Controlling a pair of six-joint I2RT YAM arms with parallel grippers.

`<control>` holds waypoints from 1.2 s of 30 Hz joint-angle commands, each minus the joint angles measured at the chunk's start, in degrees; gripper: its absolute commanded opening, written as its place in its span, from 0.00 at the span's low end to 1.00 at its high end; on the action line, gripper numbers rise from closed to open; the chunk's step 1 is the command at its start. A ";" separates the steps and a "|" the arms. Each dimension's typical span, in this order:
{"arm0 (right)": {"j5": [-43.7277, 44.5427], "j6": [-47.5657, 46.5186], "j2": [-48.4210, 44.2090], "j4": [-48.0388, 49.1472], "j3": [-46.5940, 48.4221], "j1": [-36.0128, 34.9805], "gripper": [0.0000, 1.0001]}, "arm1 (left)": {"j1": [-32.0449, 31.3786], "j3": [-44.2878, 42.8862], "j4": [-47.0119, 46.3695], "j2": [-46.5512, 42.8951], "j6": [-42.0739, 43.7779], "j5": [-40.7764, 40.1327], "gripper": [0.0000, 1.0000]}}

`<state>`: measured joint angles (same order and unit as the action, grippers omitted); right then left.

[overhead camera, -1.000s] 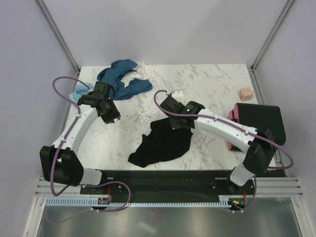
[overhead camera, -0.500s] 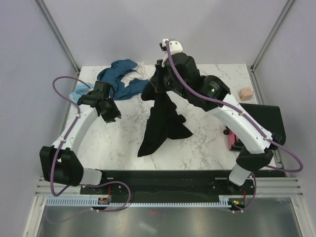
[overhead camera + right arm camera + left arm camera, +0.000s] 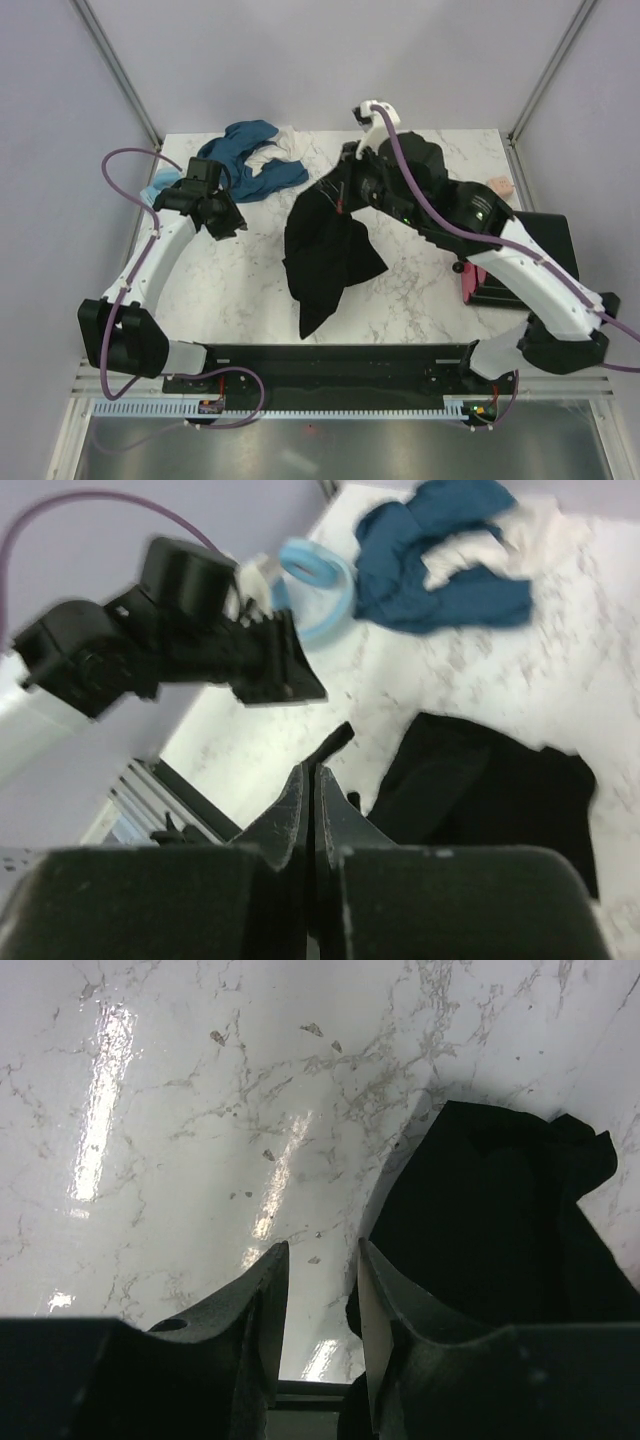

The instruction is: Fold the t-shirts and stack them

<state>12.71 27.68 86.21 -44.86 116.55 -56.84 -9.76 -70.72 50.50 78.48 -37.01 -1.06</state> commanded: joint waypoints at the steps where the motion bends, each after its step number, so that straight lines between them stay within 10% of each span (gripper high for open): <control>1: 11.44 6.40 -14.03 1.10 -16.15 -0.03 0.00 | -0.17 -2.75 -1.90 2.03 1.33 2.38 0.41; 9: 19.54 26.51 -29.34 -10.67 -42.69 -0.03 0.00 | -1.66 -5.75 -1.37 5.29 1.42 1.24 0.40; 23: 17.27 44.46 -29.61 -32.56 -50.36 0.06 0.00 | -2.55 -1.09 -0.23 1.33 1.51 -1.22 0.40; 28: 17.42 46.93 -28.12 -36.69 -53.27 0.06 0.35 | -2.63 -2.32 -0.05 3.34 1.51 -1.23 0.40; 36: 24.22 26.68 -26.64 -21.04 -42.64 0.06 0.55 | -2.90 -3.20 -0.05 4.58 1.94 -1.23 0.40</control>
<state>33.61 67.85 58.67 -76.29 69.28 -56.77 -12.16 -71.92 50.85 82.41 -36.97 -1.41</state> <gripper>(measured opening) 0.449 0.403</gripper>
